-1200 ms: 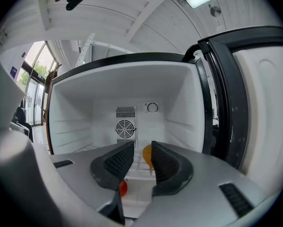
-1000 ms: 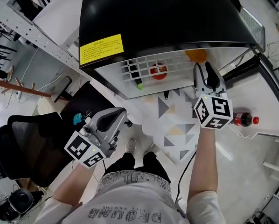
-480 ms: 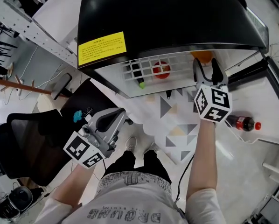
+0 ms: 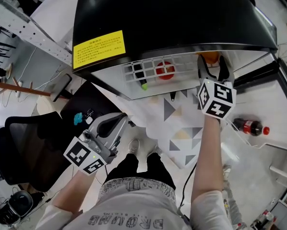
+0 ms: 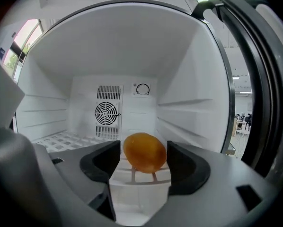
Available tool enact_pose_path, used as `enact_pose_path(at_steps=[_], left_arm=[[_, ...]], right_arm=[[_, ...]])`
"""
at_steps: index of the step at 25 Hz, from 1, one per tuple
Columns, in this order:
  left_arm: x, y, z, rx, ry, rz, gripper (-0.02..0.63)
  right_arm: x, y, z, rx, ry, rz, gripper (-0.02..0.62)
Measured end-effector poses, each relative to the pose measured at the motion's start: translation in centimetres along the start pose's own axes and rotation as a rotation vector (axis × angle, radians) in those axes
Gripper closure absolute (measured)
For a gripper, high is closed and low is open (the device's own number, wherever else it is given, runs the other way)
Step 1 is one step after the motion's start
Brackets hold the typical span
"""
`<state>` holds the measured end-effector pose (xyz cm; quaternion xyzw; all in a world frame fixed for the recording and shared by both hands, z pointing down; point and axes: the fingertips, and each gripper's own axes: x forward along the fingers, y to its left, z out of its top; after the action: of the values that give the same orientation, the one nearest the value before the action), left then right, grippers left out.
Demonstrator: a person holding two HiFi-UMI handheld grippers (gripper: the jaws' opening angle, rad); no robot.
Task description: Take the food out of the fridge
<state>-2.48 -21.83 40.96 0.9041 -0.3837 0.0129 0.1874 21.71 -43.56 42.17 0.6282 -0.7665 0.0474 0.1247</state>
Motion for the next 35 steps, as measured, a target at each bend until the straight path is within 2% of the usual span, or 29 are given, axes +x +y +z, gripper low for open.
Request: enact_pose_path(at_steps=[13, 35], left_arm=[[0.0, 0.5, -0.8, -0.016, 0.009, 0.004, 0.601], [-0.7, 0.3, -1.1, -0.020, 0.002, 0.004, 0.601]], right_arm=[[1.6, -0.2, -0.8, -0.012, 0.033, -0.017, 0.314], [0.7, 0.2, -0.2, -0.015, -0.008, -0.020, 0.316]])
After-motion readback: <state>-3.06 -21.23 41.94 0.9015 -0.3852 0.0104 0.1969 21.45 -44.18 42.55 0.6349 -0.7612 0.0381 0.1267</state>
